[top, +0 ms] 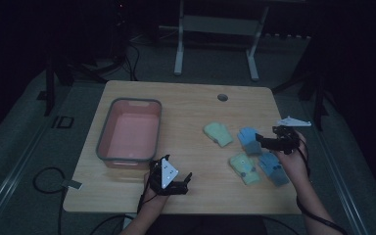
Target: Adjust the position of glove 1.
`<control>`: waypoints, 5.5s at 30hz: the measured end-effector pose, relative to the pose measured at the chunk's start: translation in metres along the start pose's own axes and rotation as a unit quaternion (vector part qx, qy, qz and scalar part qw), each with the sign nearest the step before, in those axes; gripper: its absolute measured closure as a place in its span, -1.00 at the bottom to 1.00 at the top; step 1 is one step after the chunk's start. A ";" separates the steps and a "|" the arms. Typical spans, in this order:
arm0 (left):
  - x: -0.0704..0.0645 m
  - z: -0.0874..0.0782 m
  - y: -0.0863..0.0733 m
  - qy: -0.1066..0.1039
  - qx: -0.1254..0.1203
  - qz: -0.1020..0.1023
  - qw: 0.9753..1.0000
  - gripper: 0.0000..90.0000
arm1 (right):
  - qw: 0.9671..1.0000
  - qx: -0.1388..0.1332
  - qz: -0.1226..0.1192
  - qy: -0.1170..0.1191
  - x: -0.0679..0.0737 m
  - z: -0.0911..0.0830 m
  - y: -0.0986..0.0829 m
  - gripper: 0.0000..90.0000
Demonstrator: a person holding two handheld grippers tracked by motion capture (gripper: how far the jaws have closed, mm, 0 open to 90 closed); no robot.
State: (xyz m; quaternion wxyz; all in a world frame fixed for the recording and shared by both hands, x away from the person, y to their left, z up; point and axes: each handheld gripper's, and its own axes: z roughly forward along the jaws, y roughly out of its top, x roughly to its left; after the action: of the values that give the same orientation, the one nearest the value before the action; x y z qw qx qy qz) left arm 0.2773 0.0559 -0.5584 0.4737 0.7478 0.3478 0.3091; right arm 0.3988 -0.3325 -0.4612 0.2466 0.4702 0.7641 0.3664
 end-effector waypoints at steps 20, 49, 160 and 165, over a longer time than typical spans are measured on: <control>0.001 0.000 0.000 -0.006 -0.003 -0.003 1.000 -0.96 | 0.995 0.043 -0.052 0.076 0.048 0.078 0.025 -0.44; 0.002 -0.001 0.000 -0.014 -0.004 -0.006 1.000 -0.96 | 0.981 0.109 -0.096 0.132 0.066 0.158 0.027 0.33; -0.001 -0.002 -0.001 -0.019 -0.017 0.006 1.000 -0.96 | 0.984 0.051 -0.119 0.125 0.066 0.008 -0.018 0.31; -0.001 -0.002 -0.001 -0.020 -0.017 0.008 1.000 -0.96 | 0.979 0.061 -0.128 0.144 0.048 0.003 -0.029 0.30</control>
State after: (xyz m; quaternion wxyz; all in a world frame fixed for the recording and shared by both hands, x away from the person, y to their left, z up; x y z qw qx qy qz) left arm 0.2747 0.0559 -0.5587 0.4904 0.7485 0.3273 0.3035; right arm 0.3644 -0.2970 -0.4874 0.1500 0.3252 0.8663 0.3482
